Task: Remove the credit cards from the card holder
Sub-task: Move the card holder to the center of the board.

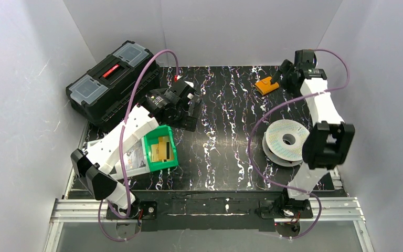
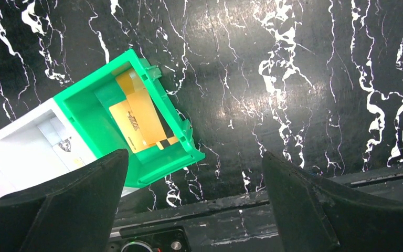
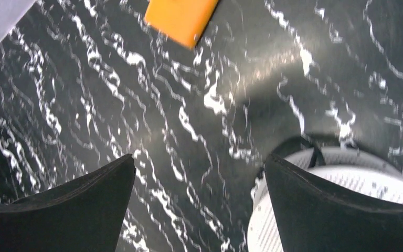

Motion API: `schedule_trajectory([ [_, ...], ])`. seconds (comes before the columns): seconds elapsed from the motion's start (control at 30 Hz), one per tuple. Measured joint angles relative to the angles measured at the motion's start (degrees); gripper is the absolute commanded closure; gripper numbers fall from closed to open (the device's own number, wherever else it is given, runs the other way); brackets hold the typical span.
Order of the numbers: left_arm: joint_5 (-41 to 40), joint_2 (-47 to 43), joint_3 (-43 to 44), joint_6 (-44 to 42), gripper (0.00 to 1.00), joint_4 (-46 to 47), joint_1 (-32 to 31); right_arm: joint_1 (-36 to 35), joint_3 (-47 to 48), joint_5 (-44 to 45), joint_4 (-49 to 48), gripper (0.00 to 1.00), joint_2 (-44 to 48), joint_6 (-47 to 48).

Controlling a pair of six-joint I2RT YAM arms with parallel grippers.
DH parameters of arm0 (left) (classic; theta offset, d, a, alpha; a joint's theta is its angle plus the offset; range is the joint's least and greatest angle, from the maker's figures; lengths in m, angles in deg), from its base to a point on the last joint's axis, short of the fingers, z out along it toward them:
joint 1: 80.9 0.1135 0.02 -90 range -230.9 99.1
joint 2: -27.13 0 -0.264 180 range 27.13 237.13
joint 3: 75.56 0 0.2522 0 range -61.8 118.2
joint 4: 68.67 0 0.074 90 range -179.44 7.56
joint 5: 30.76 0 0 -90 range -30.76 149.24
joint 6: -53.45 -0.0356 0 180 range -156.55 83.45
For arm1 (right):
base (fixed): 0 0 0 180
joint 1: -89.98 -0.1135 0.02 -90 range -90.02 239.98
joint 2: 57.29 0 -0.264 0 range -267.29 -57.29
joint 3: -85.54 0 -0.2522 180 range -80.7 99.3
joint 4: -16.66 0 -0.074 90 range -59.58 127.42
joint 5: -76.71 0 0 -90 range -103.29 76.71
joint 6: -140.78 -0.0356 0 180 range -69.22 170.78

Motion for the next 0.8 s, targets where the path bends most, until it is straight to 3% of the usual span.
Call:
schedule_trajectory([
  [0.43, 2.6, 0.9, 5.2, -0.4, 0.01, -1.9, 0.1, 6.3, 33.9, -8.4, -5.0, 0.03, -38.2, 0.6],
  [0.8, 2.8, 5.9, 5.7, -2.2, 0.00, -2.7, 1.6, 10.3, 44.3, -20.1, -16.1, 0.03, -53.9, -9.6],
])
